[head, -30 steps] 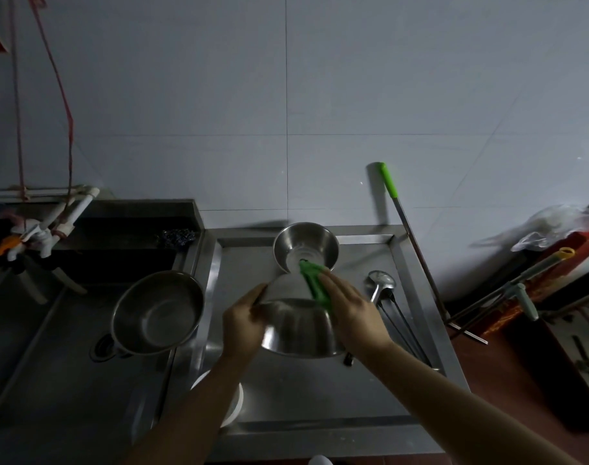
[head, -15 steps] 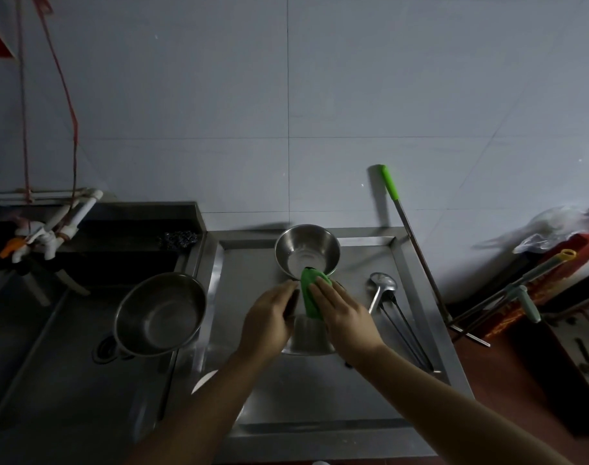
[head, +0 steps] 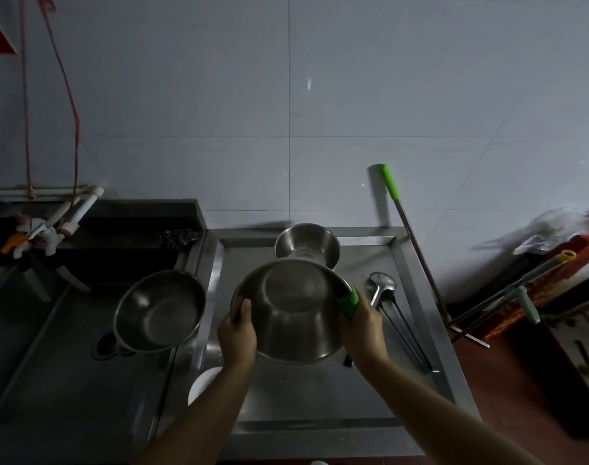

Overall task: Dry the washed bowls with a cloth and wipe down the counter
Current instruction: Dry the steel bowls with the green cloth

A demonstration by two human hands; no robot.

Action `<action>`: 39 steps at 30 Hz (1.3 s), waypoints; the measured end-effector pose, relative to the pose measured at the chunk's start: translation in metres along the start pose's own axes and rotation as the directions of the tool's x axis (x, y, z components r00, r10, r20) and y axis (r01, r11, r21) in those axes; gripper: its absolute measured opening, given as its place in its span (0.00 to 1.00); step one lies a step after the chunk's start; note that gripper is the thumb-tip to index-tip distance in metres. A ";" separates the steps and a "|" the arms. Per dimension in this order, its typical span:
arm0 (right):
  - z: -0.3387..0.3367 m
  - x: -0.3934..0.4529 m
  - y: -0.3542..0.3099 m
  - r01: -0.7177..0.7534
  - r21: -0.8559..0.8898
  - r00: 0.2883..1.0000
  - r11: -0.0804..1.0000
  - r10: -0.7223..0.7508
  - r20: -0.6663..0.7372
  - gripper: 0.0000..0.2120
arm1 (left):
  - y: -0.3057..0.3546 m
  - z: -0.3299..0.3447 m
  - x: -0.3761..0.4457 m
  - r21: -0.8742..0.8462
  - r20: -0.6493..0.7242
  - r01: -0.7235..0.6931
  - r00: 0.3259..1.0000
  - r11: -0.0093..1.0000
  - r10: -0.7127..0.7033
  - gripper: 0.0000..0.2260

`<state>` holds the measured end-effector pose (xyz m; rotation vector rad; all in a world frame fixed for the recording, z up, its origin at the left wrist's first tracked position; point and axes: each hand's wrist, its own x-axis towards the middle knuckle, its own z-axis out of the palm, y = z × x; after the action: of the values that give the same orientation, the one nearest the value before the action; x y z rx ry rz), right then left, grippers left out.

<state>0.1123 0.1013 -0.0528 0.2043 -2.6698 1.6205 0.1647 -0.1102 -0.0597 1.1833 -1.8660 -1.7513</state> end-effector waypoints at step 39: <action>0.112 0.047 -0.098 0.691 -0.329 0.655 0.644 -0.364 0.662 0.30 | 0.043 -0.179 0.067 0.028 -0.118 0.257 0.960 0.966 -0.252 0.12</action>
<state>0.0833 -0.0472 -0.0146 1.5036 -2.8288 0.5821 0.2380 -0.2833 -0.0045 1.5662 -1.7573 -1.7360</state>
